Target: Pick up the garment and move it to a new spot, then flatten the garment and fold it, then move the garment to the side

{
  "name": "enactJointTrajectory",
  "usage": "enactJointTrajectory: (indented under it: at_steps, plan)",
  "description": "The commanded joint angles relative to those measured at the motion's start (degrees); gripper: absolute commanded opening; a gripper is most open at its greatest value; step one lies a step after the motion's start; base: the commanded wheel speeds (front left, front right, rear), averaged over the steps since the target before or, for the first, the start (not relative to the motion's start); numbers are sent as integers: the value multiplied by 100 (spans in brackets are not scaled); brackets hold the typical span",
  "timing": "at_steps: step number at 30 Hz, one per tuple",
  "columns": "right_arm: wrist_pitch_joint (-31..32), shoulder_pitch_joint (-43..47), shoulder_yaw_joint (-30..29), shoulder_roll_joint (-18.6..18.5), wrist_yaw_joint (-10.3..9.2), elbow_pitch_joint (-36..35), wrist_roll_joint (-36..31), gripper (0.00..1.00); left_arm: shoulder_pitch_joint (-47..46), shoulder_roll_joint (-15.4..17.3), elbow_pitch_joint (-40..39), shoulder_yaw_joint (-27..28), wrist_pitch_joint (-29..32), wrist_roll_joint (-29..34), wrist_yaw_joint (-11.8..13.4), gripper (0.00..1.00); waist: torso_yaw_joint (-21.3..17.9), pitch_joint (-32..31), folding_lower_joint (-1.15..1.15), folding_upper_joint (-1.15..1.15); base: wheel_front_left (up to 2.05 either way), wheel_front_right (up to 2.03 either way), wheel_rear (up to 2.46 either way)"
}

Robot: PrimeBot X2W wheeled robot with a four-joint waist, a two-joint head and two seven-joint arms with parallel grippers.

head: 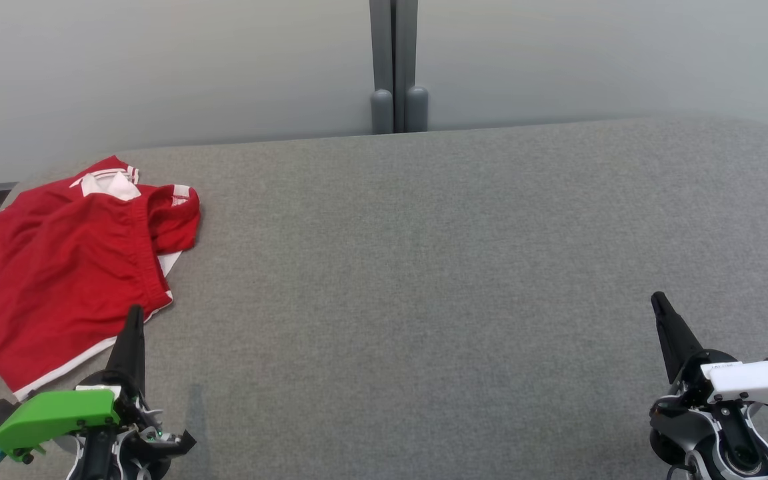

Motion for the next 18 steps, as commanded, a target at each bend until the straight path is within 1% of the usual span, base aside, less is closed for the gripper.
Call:
enactJointTrajectory:
  at_steps: [1,5,6,11,18]
  plan:
    - [21,-37,-12,-31,0,-17,7,0,-64,42,-21,8,16,-20,15,0,0,0,0,0,0,0,0]
    - [21,-37,-12,-31,0,-17,6,0,-64,42,-21,8,16,-20,15,0,0,0,0,0,0,0,0]
    - [-1,0,1,0,0,0,-1,100,0,0,0,-1,-1,0,0,100,0,0,0,0,0,0,0]
    - [-16,205,22,68,-2,223,-6,100,184,-43,243,-35,-15,5,-2,100,0,-1,0,0,0,0,0]
    - [-219,281,110,58,-2,148,-182,100,234,-36,180,-262,-216,96,-16,100,-2,-6,0,0,0,0,0]
